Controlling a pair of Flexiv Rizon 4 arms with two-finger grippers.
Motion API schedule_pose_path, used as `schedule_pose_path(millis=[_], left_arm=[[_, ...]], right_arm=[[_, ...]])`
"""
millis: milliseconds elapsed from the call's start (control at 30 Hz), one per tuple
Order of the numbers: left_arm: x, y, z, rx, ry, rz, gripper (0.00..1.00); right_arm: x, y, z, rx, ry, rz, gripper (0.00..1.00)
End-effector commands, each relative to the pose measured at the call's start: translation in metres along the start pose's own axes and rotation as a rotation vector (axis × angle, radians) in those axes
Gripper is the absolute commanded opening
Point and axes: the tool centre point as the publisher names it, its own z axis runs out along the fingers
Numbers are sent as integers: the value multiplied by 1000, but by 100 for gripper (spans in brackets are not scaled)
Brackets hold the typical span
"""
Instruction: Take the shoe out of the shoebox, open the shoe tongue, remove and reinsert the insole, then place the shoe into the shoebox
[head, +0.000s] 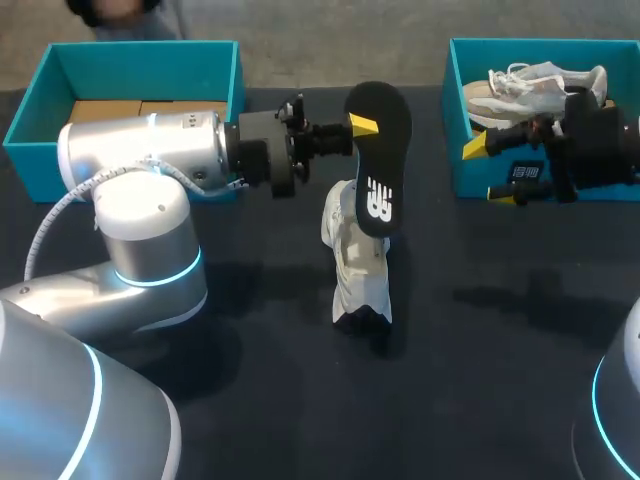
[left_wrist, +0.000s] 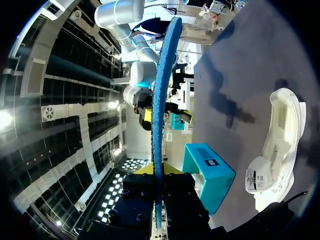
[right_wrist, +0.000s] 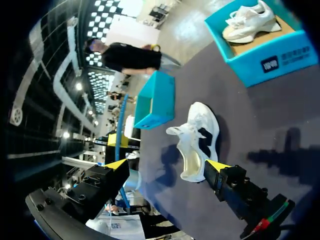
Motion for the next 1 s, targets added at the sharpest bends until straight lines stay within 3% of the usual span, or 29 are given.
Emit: schedule_pose_path(millis=[33,433,667,1000], left_arm=[[0,1,1,3,0,0,0],[-1,5,4,-1,-11,1,0],[-1,6,4,-2,-12,3,0],[-1,7,4,-5,-11,4,0]], right_arm=[[-5,-15,-10,-9,-55,6,100],[-27,-51,-1,11,-107,-7,100],[-34,-65,1,-42,-130,-45,100],[-43,-71,11,-34,-127,-31,100]])
